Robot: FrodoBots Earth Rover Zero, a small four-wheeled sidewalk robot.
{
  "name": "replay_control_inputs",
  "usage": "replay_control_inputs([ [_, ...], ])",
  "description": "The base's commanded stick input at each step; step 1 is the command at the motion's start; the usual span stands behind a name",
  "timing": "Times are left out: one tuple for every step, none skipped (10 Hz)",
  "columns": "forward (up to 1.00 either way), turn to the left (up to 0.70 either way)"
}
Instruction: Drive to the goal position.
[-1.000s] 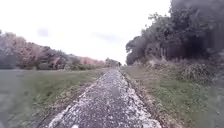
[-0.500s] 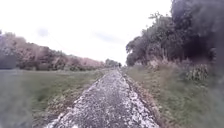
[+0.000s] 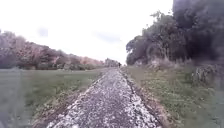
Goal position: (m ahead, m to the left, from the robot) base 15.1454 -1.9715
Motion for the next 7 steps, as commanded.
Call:
replay_control_inputs([
  [0.60, 0.00],
  [0.60, 0.00],
  [0.60, 0.00],
  [0.60, 0.00],
  [0.60, 0.00],
  [0.60, 0.00],
  [0.60, 0.00],
])
